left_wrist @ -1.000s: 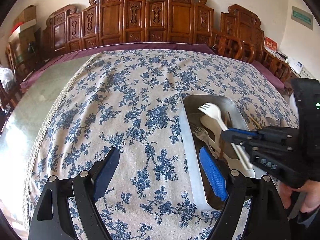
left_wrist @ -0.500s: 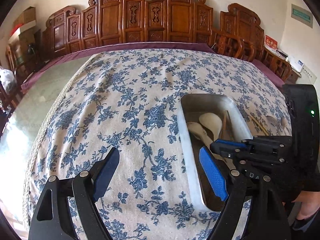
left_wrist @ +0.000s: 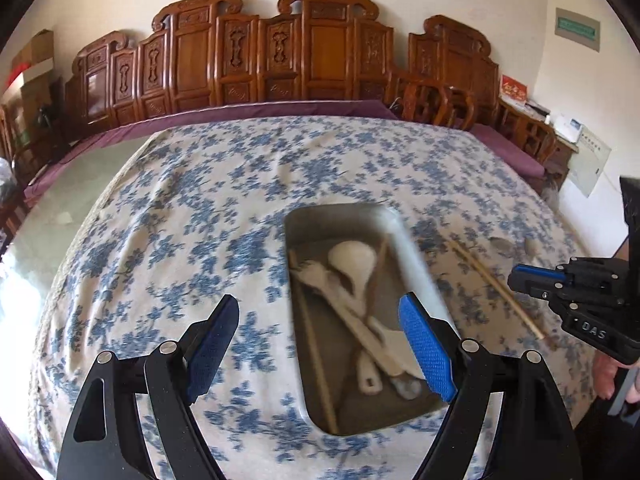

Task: Organize utensils
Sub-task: 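Reach the right tool to the pile and grasp a wooden chopstick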

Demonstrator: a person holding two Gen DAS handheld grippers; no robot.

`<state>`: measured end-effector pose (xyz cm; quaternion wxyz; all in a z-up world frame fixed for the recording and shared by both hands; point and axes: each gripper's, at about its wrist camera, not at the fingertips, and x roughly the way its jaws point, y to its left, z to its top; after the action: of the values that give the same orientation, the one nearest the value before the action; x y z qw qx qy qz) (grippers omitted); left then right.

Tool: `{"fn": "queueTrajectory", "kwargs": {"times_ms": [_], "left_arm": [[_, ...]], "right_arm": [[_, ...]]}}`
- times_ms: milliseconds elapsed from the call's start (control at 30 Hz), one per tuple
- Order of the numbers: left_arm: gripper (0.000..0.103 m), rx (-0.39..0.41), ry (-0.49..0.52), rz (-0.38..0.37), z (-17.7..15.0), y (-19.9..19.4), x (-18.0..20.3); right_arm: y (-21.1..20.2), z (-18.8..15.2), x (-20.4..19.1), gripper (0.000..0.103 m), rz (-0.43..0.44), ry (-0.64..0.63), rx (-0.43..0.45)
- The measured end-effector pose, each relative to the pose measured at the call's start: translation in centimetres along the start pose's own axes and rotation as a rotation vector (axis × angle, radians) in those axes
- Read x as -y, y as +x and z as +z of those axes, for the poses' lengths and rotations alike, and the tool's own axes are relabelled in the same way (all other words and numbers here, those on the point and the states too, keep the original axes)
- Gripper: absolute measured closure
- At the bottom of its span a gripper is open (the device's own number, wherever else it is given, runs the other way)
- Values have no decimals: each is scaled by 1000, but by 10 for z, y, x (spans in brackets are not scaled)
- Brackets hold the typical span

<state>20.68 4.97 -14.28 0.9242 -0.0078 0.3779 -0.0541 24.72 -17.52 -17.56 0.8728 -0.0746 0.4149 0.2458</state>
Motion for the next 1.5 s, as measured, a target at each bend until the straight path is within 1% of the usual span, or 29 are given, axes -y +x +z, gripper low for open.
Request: {"fn": "queueTrajectory", "kwargs": {"times_ms": [100, 200, 300, 433, 567, 700, 800, 900, 933, 1033, 1133, 1233, 1333, 1400, 1500], "left_arm": [[24, 11, 14, -28, 0, -4, 16], [24, 5, 20, -52, -1, -4, 32], [24, 6, 41, -66, -2, -6, 49], [24, 3, 64, -80, -5, -10, 67], [24, -9, 90, -81, -10, -11, 81], [24, -26, 108, -78, -18, -10, 90], [24, -34, 111, -74, -22, -10, 95], [24, -38, 118, -63, -24, -11, 100], [24, -38, 120, -60, -24, -12, 101], [24, -37, 123, -52, -24, -14, 104], [24, -41, 129, -46, -23, -13, 108], [24, -43, 139, -49, -22, -11, 117], [24, -42, 153, -52, -20, -7, 126], [24, -51, 164, -58, -19, -3, 132], [24, -63, 180, -65, -17, 4, 141]], "right_arm": [[1, -16, 27, 93, -57, 4, -33], [10, -29, 47, 93, -91, 21, -72], [18, -38, 58, 93, -93, 52, -88], [25, -49, 61, 93, -88, 71, -104], [30, -51, 60, 93, -84, 67, -114], [31, -52, 63, 93, -74, 80, -106], [30, -52, 59, 93, -69, 59, -109], [34, -55, 54, 92, -54, 42, -132], [34, -55, 51, 90, -60, 27, -128], [35, -53, 47, 90, -64, 18, -128], [36, -52, 46, 97, -55, 25, -130], [33, -52, 47, 97, -30, 29, -124], [27, -52, 59, 97, 5, 72, -97], [16, -50, 75, 97, 17, 126, -57], [3, -50, 98, 97, -1, 176, -16]]}}
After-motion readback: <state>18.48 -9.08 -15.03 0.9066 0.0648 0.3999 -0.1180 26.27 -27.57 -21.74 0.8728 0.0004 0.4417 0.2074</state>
